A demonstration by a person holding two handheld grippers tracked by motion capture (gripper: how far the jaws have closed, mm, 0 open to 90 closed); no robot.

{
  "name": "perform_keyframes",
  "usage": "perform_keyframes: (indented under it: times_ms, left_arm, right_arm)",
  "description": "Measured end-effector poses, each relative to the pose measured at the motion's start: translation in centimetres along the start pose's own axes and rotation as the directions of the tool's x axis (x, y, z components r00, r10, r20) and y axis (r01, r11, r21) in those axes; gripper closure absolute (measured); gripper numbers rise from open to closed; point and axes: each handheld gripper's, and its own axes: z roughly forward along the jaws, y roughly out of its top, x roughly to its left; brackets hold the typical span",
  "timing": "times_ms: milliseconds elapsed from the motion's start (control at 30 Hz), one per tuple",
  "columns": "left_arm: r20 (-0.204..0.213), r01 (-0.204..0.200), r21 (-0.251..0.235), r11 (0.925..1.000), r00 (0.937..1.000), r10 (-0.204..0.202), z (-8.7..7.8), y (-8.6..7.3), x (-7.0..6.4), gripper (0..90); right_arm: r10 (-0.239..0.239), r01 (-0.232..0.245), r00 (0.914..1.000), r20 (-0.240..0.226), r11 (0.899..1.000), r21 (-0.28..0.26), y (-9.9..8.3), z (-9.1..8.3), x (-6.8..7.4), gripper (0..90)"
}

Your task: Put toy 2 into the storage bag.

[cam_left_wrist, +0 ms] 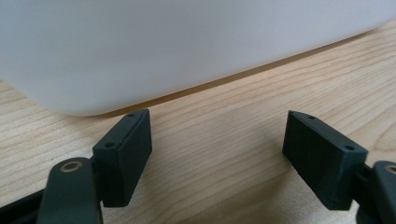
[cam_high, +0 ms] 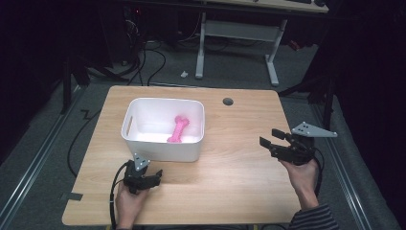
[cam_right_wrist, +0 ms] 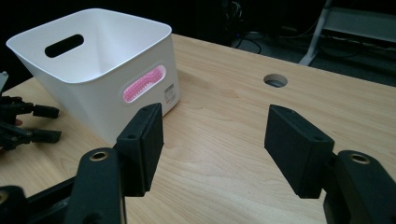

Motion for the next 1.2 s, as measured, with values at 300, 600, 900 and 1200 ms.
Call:
perform_keyframes:
  times_ms: [300,600,900,1200]
  left_arm:
    - [0.0,0.0,0.0,1.0,1.0,0.0,0.0,0.0,0.0,24.3]
    - [0.001,0.001,0.001,1.0,1.0,-0.001,0.0,0.0,0.0,24.4]
    - [0.0,0.001,0.001,1.0,1.0,-0.001,0.0,0.0,0.0,24.4]
    - [0.0,0.0,0.001,1.0,1.0,0.0,0.0,0.0,0.0,24.3]
  right_arm:
    - [0.041,-0.04,0.999,0.02,0.998,-0.038,-1.8,-1.7,-0.5,37.9]
    - [0.089,-0.088,0.9957,0.026,0.995,-0.057,-4.7,-1.8,-1.1,38.2]
    - [0.129,-0.128,0.9911,0.032,0.991,-0.051,-6.6,-1.6,-1.6,38.2]
    - [0.161,-0.159,0.9854,0.055,0.986,-0.05,-8.3,-1.7,-2.1,38.3]
